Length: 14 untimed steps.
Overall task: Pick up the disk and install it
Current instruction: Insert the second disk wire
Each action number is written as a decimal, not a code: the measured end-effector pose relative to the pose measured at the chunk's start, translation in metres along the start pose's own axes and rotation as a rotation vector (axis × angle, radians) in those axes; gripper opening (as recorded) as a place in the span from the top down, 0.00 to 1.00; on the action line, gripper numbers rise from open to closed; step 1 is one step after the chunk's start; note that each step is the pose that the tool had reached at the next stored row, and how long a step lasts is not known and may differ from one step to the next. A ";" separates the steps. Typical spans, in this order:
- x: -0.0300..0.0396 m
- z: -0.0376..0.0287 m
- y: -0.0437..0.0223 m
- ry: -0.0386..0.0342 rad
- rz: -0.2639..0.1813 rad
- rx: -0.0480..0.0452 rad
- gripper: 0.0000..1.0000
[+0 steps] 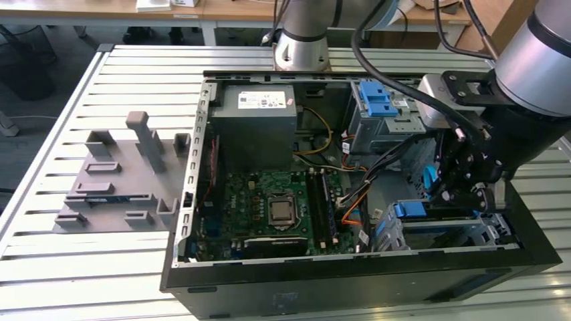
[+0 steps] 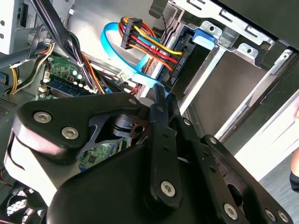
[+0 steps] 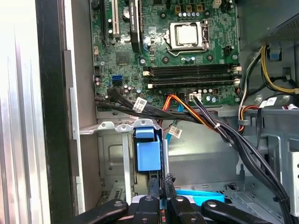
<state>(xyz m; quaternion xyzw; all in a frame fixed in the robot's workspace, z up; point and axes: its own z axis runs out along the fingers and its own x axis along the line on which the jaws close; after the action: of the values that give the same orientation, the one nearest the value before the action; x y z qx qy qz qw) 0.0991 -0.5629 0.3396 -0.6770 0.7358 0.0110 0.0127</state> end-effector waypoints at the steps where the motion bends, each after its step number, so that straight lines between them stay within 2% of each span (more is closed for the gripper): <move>1: 0.0000 0.0004 -0.0001 0.0000 0.000 0.0000 0.84; 14: -0.0001 0.0042 -0.0032 0.0001 0.000 0.0000 0.84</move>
<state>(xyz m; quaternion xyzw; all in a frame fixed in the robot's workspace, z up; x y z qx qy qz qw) 0.1023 -0.5629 0.3354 -0.6770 0.7358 0.0110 0.0127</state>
